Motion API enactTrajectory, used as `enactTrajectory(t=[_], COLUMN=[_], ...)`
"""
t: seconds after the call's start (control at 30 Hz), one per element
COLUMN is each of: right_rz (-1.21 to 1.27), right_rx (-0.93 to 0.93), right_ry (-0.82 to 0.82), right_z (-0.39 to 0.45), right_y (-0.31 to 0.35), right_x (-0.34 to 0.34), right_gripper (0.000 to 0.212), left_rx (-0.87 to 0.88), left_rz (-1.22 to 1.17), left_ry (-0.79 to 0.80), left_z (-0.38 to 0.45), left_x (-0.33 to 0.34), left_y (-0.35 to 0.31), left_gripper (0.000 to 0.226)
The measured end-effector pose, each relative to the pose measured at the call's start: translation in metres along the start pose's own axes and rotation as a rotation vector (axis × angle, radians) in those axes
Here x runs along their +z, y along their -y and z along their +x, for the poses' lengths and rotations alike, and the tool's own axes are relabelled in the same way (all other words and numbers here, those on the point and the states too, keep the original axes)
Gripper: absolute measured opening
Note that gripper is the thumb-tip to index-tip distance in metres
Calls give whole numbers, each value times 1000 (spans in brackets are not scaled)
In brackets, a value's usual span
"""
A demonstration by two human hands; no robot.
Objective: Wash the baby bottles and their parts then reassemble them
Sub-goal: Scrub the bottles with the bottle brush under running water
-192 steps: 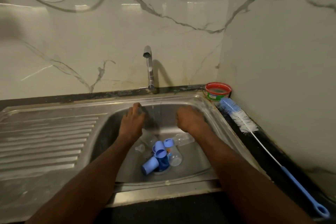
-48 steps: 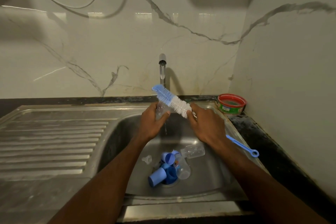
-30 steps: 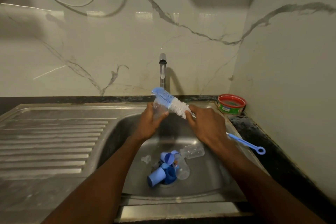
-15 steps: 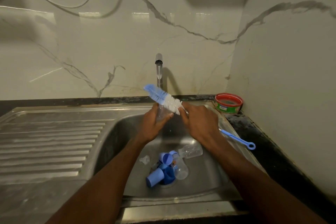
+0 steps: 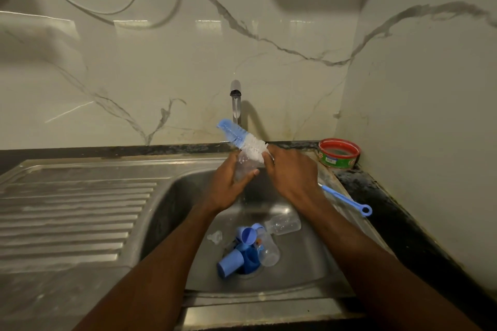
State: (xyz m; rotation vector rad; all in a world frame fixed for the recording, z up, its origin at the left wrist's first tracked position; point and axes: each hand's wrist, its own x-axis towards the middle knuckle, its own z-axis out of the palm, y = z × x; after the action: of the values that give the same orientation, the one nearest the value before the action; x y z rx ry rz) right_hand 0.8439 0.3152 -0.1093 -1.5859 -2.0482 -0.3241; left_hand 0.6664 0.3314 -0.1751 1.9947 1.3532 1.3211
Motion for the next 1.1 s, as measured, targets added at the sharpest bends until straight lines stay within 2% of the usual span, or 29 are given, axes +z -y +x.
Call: enactTrajectory(t=[0.2, 0.33, 0.43, 0.5, 0.57, 0.6, 0.67, 0.77, 0.83, 0.9, 1.0, 1.1], right_rz=[0, 26, 26, 46, 41, 23, 17, 84, 85, 27, 23, 71], right_rx=[-13, 15, 22, 27, 40, 39, 40, -31, -121, -126, -33, -143], right_ry=[87, 58, 39, 34, 12, -17, -55, 13, 60, 46, 4, 73], right_z=[-21, -14, -2, -1, -6, -10, -14, -20, -25, -21, -6, -13], right_y=[-19, -19, -13, -17, -25, -28, -31, -21, -11, -7, -10, -5], right_x=[9, 10, 9, 9, 8, 8, 6, 4, 8, 11, 9, 11], right_gripper=[36, 34, 35, 35, 35, 34, 31, 30, 29, 26, 21, 21], left_rx=[-194, -117, -140, -260, -513, -584, -587, -519, -511, -536, -608, -625], left_rz=[-21, 21, 37, -94, -369, -490, -582, -666, -817, -937, -930, -953], left_ry=[-109, 40, 79, 28, -80, -111, -133, -222, -258, -307, -346, -378], left_z=[1, 0, 0, 1, 6, 7, 10, 15, 15, 14, 14, 16], left_x=[-12, -3, 2, 1, -1, -2, -2, 0, 3, 5, 7, 8], left_y=[21, 9, 5, 4, 3, 4, 5, 6, 2, -2, -4, -4], left_gripper=[37, 54, 63, 54, 37, 35, 36, 30, 40, 48, 53, 62])
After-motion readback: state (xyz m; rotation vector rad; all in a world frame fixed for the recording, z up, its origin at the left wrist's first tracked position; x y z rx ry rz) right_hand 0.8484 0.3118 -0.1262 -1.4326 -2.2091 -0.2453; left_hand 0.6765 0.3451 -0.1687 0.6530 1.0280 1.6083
